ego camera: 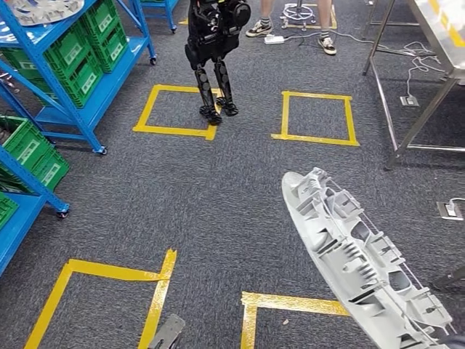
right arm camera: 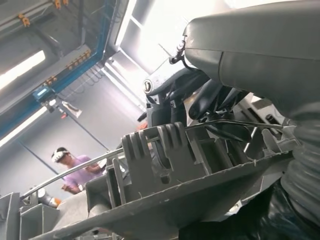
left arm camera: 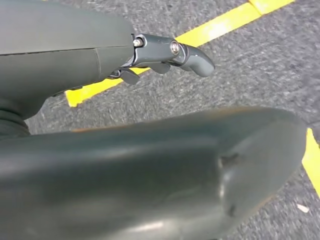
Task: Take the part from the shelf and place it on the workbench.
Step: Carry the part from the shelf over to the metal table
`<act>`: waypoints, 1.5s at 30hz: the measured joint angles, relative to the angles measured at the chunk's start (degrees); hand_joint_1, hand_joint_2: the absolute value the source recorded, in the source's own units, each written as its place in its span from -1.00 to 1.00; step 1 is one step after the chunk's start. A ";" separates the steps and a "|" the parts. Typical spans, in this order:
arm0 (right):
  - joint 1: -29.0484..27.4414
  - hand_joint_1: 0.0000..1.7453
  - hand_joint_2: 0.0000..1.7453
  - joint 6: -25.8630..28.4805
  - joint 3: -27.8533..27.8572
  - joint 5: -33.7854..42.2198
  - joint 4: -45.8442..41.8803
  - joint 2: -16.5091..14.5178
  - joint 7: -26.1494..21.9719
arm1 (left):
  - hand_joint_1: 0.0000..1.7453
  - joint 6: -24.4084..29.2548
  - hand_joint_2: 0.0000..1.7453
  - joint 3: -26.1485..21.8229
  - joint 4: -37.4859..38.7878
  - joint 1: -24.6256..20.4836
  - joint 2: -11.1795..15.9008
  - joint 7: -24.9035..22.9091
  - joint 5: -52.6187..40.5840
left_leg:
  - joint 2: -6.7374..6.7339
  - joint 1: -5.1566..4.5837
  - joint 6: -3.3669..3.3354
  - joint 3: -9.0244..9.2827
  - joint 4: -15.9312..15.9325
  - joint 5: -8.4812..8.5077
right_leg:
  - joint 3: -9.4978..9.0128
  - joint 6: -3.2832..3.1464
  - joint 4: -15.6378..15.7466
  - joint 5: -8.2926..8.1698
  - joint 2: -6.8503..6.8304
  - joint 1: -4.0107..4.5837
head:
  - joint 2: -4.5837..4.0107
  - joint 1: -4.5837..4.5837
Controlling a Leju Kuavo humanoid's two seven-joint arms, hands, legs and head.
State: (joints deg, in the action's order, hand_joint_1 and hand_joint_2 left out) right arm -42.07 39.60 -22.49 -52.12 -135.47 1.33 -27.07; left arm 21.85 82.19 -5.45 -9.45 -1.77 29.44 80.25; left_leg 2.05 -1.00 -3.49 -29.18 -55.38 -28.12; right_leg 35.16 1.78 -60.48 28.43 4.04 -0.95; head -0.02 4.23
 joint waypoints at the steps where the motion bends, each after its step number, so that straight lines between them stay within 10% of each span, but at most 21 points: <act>1: 0.03 1.00 1.00 0.00 -0.01 -0.25 -0.02 0.00 0.22 | -1.00 0.03 -1.00 0.01 -0.01 0.08 -0.13 -0.05 0.00 | -0.69 0.17 0.09 0.21 0.53 0.25 | 1.28 0.14 -2.62 1.57 -1.40 0.08 | 0.00 -0.06; 5: 0.15 1.00 1.00 0.00 -0.29 -2.01 -0.02 0.00 1.91 | -1.00 0.12 -1.00 0.08 -0.02 0.56 -0.36 -0.15 0.19 | -3.45 0.29 0.22 0.25 0.52 0.13 | 5.99 1.37 -12.95 5.65 -3.62 -0.28 | 0.00 -0.09; 9: 0.23 1.00 1.00 0.00 -0.47 -2.33 0.02 0.01 2.78 | -1.00 0.13 -1.00 0.23 -0.01 0.51 -0.36 -0.13 0.35 | -5.30 0.73 1.70 0.22 -0.79 -0.97 | -1.01 2.39 -0.98 0.28 -5.82 -0.90 | 0.00 -0.20; 15: 0.49 1.00 1.00 -0.01 -1.40 -2.23 0.08 0.11 3.22 | -1.00 0.10 -1.00 0.34 -0.02 0.37 -0.21 -0.07 0.54 | -5.13 0.92 3.11 -0.37 -3.48 -3.11 | -2.39 -0.28 1.39 0.01 -4.72 -0.61 | 0.00 0.11; 20: 0.83 1.00 1.00 0.00 -1.64 -2.16 0.07 0.11 3.37 | -1.00 0.10 -1.00 0.34 -0.02 0.66 -0.19 -0.04 0.72 | -2.71 0.86 2.67 -7.96 -19.81 -10.05 | -2.16 -1.11 1.40 -0.20 -2.57 0.04 | 0.00 0.20; 25: 1.43 1.00 1.00 -0.01 -1.74 -1.99 0.08 0.14 3.60 | -1.00 0.10 -1.00 0.37 -0.02 0.77 0.29 -0.11 0.83 | 1.07 -0.51 0.17 -2.66 -5.46 -0.51 | -2.29 -1.02 1.37 -0.31 0.34 0.18 | 0.00 0.16; 29: 1.96 1.00 1.00 -0.01 -2.04 -1.66 0.08 0.40 3.79 | -1.00 0.03 -1.00 0.37 -0.02 0.62 0.53 -0.15 1.05 | 0.84 -0.64 -0.29 -1.32 -1.69 0.06 | -1.26 0.02 1.62 -0.87 1.75 -0.20 | 0.00 0.54; 35: 2.99 1.00 1.00 0.00 -2.54 -1.22 0.07 1.32 4.15 | -1.00 0.01 -1.00 0.44 -0.02 0.91 0.34 -0.15 1.38 | -3.07 -0.17 0.00 -0.45 0.42 0.79 | 4.88 1.42 -11.47 6.10 -3.43 0.12 | 0.00 0.30; 39: 3.16 1.00 1.00 0.00 -2.67 -1.02 0.11 1.69 4.14 | -1.00 -0.14 -1.00 0.73 -0.03 0.75 0.35 -0.17 1.46 | -5.07 0.21 1.08 -0.52 -0.71 -0.12 | -0.40 2.70 -2.58 1.00 -5.44 -0.50 | 0.00 0.20; 45: 3.55 1.00 1.00 0.00 -2.83 -0.94 0.15 1.98 4.13 | -1.00 -0.67 -1.00 0.94 -0.04 0.48 0.54 -0.11 1.74 | -5.76 0.24 2.56 -0.94 -3.03 -1.84 | -2.77 -0.26 1.49 0.20 -5.00 -0.20 | 0.00 0.22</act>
State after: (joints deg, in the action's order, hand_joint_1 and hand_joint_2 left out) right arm -38.52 39.60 -25.32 -53.06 -135.32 3.32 -22.94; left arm 21.18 83.13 -5.49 -8.97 -1.22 29.32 81.99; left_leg -3.71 -0.76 -0.93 -30.12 -58.41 -29.96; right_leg 32.38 1.52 -58.99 28.63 -0.96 -1.16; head -0.02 4.45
